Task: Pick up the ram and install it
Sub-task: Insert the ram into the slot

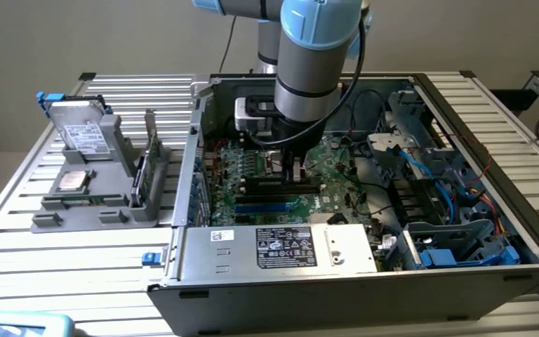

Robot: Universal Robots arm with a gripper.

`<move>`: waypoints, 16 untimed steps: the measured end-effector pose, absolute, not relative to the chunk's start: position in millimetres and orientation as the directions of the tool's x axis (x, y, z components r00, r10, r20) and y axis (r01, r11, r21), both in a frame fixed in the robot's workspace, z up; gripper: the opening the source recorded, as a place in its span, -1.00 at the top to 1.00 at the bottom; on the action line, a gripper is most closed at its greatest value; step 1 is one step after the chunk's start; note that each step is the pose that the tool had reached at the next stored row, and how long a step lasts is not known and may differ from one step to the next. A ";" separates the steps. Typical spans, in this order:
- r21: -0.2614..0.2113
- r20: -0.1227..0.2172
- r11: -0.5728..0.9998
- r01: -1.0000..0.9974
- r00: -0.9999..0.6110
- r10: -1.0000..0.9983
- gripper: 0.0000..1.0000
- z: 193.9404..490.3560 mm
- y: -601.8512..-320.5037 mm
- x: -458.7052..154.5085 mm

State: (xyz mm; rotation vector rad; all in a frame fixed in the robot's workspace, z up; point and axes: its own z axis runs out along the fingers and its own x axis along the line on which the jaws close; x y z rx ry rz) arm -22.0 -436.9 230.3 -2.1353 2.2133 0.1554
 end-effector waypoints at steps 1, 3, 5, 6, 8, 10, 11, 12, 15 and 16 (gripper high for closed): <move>0.029 -0.115 0.034 -0.999 -0.037 -0.993 0.70 230.2 -436.9 -22.0; 0.029 -0.115 0.034 -0.999 -0.037 -0.993 0.70 229.7 -436.9 -22.0; 0.029 -0.115 0.034 -0.999 -0.037 -0.993 0.70 228.8 -436.9 -22.0; 0.029 -0.115 0.035 -0.999 -0.038 -0.993 0.70 227.4 -436.9 -22.3; 0.029 -0.115 0.036 -0.999 -0.039 -0.993 0.70 227.3 -436.9 -22.4; 0.029 -0.115 0.037 -0.999 -0.040 -0.993 0.70 227.2 -436.9 -22.6; 0.029 -0.115 0.037 -0.999 -0.040 -0.993 0.70 227.1 -436.9 -22.6; 0.029 -0.115 0.038 -0.999 -0.041 -0.993 0.70 226.9 -436.9 -22.6; 0.029 -0.115 0.039 -0.999 -0.042 -0.993 0.70 226.1 -436.9 -22.6; 0.029 -0.115 0.039 -0.999 -0.042 -0.993 0.70 226.0 -436.9 -22.7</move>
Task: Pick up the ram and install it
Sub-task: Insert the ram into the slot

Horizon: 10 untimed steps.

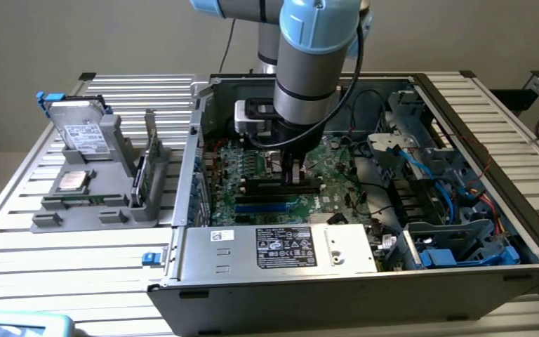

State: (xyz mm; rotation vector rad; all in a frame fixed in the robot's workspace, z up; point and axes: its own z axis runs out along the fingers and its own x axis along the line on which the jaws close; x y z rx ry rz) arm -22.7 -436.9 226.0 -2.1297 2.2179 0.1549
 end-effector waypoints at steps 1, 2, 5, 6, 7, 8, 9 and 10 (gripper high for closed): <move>0.029 -0.115 0.039 -0.999 -0.042 -0.992 0.70 225.9 -436.9 -22.7; 0.029 -0.115 0.039 -0.999 -0.042 -0.992 0.70 225.6 -436.9 -22.6; 0.028 -0.115 0.039 -0.999 -0.042 -0.993 0.70 225.0 -436.9 -22.7; 0.028 -0.115 0.039 -0.999 -0.042 -0.993 0.70 224.8 -436.9 -22.6; 0.028 -0.115 0.039 -0.999 -0.042 -0.993 0.70 224.7 -436.9 -22.6; 0.028 -0.115 0.039 -0.999 -0.042 -0.993 0.70 224.4 -436.9 -22.6; 0.028 -0.115 0.039 -0.999 -0.042 -0.993 0.70 224.2 -436.9 -22.7; 0.027 -0.115 0.039 -0.999 -0.042 -0.993 0.70 224.0 -436.9 -22.7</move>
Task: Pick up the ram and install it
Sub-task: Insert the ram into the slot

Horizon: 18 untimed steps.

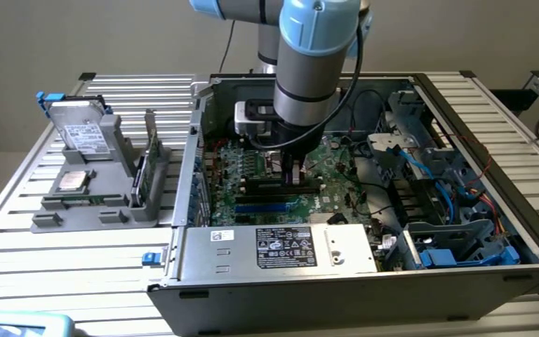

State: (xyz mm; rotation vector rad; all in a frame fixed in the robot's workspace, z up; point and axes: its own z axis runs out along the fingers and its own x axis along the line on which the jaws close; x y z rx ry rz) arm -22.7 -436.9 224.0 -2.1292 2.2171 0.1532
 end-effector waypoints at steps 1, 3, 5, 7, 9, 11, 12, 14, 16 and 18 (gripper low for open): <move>0.027 -0.115 0.039 -0.999 -0.042 -0.993 0.70 223.8 -436.9 -22.7; 0.027 -0.115 0.039 -0.999 -0.042 -0.993 0.70 223.4 -436.9 -22.7; 0.027 -0.115 0.039 -0.999 -0.042 -0.993 0.70 223.0 -436.9 -22.7; 0.026 -0.115 0.039 -0.999 -0.042 -0.993 0.70 222.8 -436.9 -22.7; 0.026 -0.115 0.039 -0.999 -0.042 -0.993 0.70 222.4 -436.9 -22.7; 0.025 -0.115 0.039 -0.999 -0.041 -0.992 0.70 221.7 -436.9 -22.6; 0.025 -0.115 0.039 -0.999 -0.041 -0.992 0.70 221.3 -436.9 -22.6; 0.025 -0.115 0.039 -0.999 -0.041 -0.993 0.70 220.8 -436.9 -22.7; 0.024 -0.115 0.039 -0.999 -0.041 -0.993 0.70 220.2 -436.9 -22.7; 0.024 -0.115 0.039 -0.999 -0.041 -0.993 0.70 219.7 -436.9 -22.7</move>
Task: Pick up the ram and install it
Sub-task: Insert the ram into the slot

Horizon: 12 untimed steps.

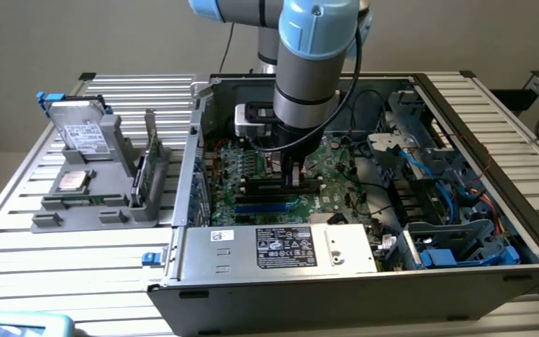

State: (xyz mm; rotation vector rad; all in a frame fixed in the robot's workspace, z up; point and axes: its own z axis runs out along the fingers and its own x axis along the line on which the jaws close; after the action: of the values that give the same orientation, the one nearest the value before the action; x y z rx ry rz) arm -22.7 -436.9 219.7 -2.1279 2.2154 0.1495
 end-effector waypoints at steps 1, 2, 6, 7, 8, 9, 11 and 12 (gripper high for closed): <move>0.024 -0.115 0.039 -0.999 -0.041 -0.993 0.70 219.4 -436.9 -22.7; 0.024 -0.115 0.039 -0.999 -0.041 -0.993 0.70 219.3 -436.9 -22.7; 0.024 -0.115 0.039 -0.999 -0.041 -0.993 0.67 219.1 -436.9 -22.7; 0.024 -0.114 0.039 -0.999 -0.041 -0.993 0.67 219.1 -436.9 -22.8; 0.024 -0.114 0.039 -0.999 -0.041 -0.993 0.55 219.1 -436.9 -22.8; 0.024 -0.114 0.039 -0.999 -0.041 -0.993 0.43 219.1 -436.9 -22.8; 0.024 -0.114 0.039 -0.999 -0.041 -0.993 0.29 219.2 -436.9 -22.8; 0.024 -0.113 0.039 -0.999 -0.041 -0.993 0.29 219.5 -436.9 -22.8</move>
State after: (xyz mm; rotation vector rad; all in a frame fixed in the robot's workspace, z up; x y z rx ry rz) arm -22.8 -436.9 219.5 -2.1288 2.2163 0.1476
